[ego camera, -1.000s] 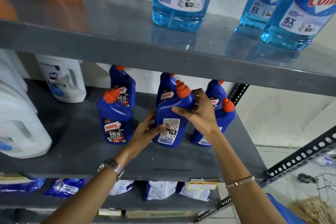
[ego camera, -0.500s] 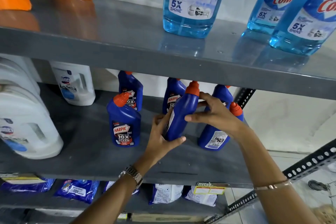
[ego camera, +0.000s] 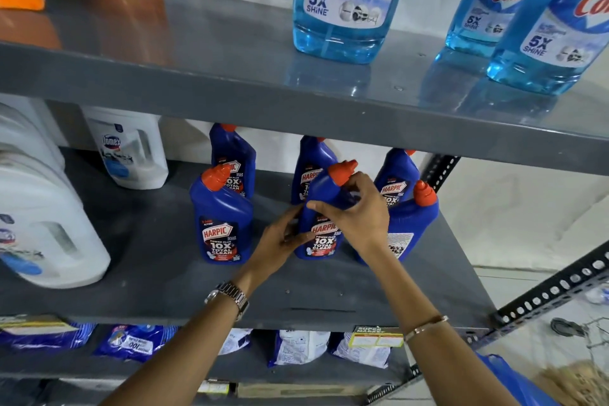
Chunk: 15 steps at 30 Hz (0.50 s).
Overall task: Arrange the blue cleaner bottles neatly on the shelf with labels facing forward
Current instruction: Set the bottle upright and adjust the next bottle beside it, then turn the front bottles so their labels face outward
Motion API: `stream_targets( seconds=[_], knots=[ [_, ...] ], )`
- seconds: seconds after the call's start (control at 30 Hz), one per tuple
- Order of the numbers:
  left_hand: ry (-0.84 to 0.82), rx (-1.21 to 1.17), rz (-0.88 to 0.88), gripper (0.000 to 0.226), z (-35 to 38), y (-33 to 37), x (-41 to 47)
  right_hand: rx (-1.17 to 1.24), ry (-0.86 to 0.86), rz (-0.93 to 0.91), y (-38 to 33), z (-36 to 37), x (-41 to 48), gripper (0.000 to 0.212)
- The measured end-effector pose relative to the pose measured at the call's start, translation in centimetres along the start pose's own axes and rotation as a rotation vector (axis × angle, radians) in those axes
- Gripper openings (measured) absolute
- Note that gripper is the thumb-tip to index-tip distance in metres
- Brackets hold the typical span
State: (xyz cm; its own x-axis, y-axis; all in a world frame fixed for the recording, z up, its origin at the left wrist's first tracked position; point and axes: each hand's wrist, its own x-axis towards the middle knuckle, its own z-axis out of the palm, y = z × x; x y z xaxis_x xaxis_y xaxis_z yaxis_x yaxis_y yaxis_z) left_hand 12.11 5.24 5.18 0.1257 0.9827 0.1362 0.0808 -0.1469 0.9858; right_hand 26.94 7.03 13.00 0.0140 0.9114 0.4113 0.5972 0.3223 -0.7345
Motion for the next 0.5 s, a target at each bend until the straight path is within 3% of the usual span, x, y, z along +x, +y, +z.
stream_targets(
  seconds=[0.37, 0.43, 0.5],
  knots=[
    [-0.041, -0.053, -0.046, 0.046, 0.0, -1.6, -0.7, -0.140, -0.010, -0.047, 1.9, 2.0, -1.9, 0.053],
    [0.114, -0.045, 0.012, 0.050, 0.8, -1.5, -1.7, -0.105, -0.025, -0.105, 2.1, 1.2, -2.5, 0.052],
    [0.408, 0.063, 0.123, 0.059, 2.2, -2.1, -3.4, -0.049, 0.080, -0.139, 3.1, -0.4, -3.4, 0.049]
  ],
)
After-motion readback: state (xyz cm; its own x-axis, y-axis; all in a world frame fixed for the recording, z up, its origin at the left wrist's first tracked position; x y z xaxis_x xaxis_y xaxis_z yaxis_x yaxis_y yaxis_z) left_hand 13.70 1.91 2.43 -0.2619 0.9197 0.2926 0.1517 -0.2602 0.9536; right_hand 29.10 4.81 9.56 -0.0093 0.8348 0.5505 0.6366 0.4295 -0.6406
